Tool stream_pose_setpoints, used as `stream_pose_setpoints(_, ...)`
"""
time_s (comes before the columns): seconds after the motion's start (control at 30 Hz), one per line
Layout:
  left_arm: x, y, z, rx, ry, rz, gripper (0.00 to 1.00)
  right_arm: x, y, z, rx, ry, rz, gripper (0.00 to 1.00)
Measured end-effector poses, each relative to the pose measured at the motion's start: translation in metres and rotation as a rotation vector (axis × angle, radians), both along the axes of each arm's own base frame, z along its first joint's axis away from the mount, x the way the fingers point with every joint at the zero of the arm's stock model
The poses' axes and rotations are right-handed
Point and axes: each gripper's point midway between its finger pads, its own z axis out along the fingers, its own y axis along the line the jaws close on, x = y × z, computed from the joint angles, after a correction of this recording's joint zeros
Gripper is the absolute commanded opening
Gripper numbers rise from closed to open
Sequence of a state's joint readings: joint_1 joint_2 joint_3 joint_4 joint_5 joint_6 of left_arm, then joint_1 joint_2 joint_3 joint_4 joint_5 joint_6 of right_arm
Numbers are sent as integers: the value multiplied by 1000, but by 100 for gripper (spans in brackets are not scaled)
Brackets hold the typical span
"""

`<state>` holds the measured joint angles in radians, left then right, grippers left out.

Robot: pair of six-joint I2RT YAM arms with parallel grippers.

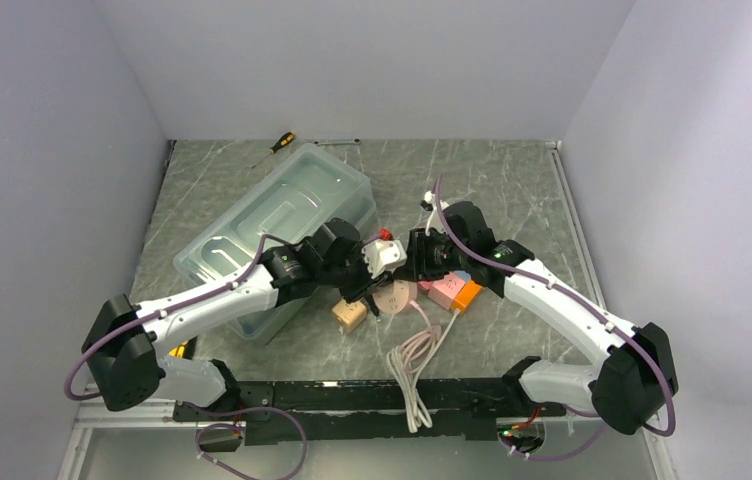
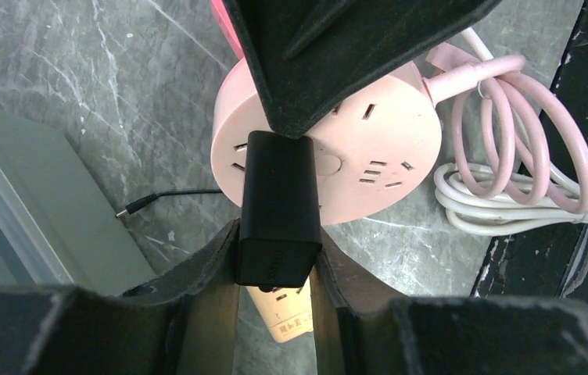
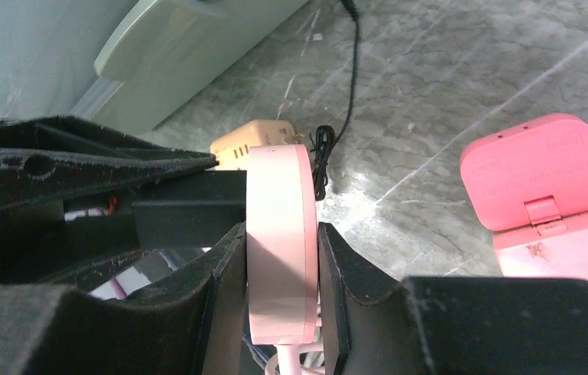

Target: Pull the plug off the socket

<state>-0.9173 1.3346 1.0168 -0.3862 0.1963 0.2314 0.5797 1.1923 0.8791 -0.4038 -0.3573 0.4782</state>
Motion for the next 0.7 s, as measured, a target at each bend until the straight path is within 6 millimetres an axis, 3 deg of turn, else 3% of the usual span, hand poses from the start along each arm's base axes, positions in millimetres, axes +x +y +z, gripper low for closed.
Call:
stream_pose_setpoints(0.33, 3, -7, -10, -7, 5, 12, 0, 7, -7, -8, -51, 15, -109, 0)
stream_pose_setpoints(0.7, 6, -5, 2, -62, 73, -22, 0, 2, -5, 9, -3, -98, 9, 0)
